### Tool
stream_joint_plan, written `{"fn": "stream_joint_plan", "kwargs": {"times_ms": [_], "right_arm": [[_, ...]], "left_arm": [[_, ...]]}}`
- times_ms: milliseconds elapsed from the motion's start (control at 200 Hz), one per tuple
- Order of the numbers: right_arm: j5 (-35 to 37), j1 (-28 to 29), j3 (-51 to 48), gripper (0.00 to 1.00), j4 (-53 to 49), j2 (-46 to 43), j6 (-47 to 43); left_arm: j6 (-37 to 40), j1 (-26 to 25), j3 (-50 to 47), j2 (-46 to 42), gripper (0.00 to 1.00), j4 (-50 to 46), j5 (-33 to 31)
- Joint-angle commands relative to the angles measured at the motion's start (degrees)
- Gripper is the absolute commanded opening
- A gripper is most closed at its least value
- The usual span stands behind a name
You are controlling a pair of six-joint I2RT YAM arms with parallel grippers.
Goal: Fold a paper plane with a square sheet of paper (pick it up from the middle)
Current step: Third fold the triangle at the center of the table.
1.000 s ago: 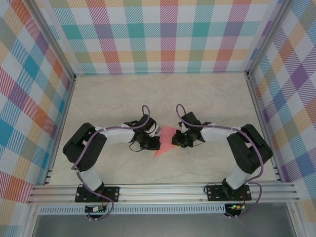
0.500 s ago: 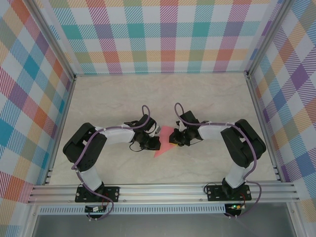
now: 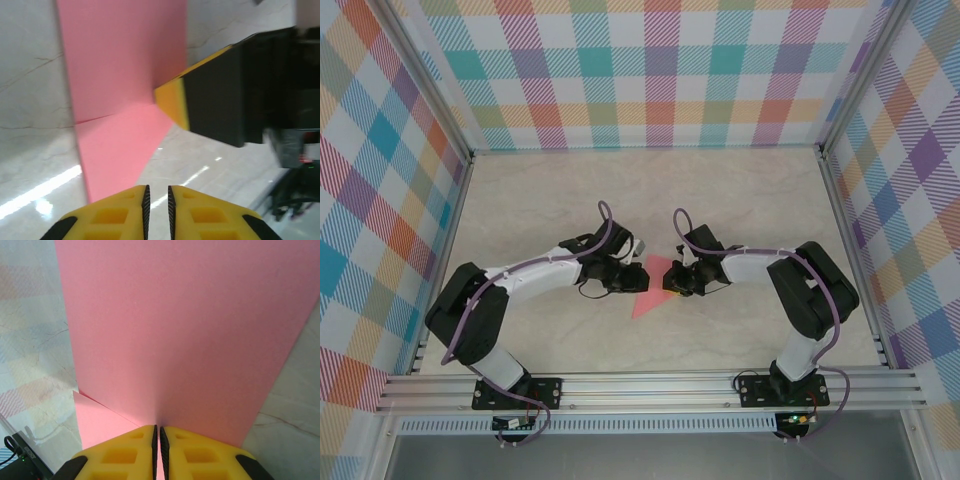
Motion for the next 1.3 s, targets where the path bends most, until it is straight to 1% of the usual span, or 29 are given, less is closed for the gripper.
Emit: {"fn": "stream_joint_plan", "kwargs": {"times_ms": [0,20,100,265,615,680,740,765,880,1295], "right_arm": [[4.9,0.7,-1.6,0.14,-5.1,2.8,-1.3],[4.8,0.8,-1.6,0.15,-5.1,2.8,-1.3],[4.7,0.7,-1.4,0.15,-5.2,2.9,-1.5],[4.7,0.8,-1.3,0.15,-5.6,3.2,-1.6],[4.8,0.7,-2.0,0.15,-5.2,3.5,-1.5],[5.0,0.8,-2.0,0.15,-5.2,3.8,-1.6],[5.3,0.7,-2.1,0.15,-5.3,4.0,-1.6],[5.5,0.7,-2.1,0.15,-5.4,4.0,-1.6],[5.8,0.7,-2.1,0.15,-5.4,4.3,-1.6],[6.6,0.7,-2.1,0.15,-6.2,4.8,-1.7]], "left_arm": [[-4.0,0.4,-1.4,0.3,0.15,3.1,5.6],[-4.5,0.4,-1.7,0.8,0.14,5.5,6.5],[-5.9,0.3,-2.1,3.1,0.15,9.4,10.9],[-5.7,-0.9,-0.6,8.1,0.15,9.9,11.9],[-2.5,-1.9,0.8,14.9,0.16,6.9,10.6],[-1.6,-1.9,0.6,15.7,0.16,5.6,9.1],[-0.3,-1.9,0.5,15.7,0.16,4.1,7.4],[0.3,-1.9,0.5,15.6,0.16,1.8,6.8],[1.4,-1.9,-0.4,13.9,0.16,-0.3,5.1],[5.0,-1.9,-4.5,8.6,0.19,-3.8,7.0]]}}
